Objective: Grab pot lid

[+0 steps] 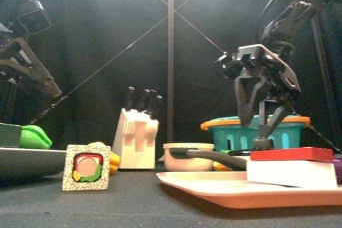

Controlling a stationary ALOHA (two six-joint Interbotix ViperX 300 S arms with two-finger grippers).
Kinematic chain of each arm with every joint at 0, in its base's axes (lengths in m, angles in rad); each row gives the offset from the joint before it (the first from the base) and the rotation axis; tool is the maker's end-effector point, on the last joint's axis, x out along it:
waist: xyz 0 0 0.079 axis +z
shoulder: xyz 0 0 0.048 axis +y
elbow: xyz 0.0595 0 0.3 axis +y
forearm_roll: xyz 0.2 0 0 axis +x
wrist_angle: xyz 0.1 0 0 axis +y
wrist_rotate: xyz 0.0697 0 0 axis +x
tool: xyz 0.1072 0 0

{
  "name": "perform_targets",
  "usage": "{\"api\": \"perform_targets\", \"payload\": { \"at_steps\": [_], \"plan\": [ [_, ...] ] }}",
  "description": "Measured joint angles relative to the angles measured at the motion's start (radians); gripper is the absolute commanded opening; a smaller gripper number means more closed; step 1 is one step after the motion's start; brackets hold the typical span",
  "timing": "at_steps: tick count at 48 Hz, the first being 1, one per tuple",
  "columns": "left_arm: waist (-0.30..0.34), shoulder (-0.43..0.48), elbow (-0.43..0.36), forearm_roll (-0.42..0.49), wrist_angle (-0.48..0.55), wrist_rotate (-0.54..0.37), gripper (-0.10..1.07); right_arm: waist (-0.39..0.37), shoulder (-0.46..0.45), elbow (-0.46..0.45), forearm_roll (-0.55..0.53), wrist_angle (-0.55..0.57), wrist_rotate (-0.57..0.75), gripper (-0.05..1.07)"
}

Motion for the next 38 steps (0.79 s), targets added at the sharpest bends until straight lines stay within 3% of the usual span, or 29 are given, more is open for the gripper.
{"api": "perform_targets", "payload": {
  "at_steps": [12, 38],
  "plan": [
    [0.002, 0.000, 0.002, 0.000, -0.003, 0.000, 0.79, 0.003, -0.029, -0.017, -0.012, 0.058, 0.000, 0.92],
    [0.002, 0.000, 0.002, 0.000, -0.003, 0.000, 0.79, -0.002, -0.015, 0.012, -0.075, 0.072, 0.003, 0.91]
  ]
}}
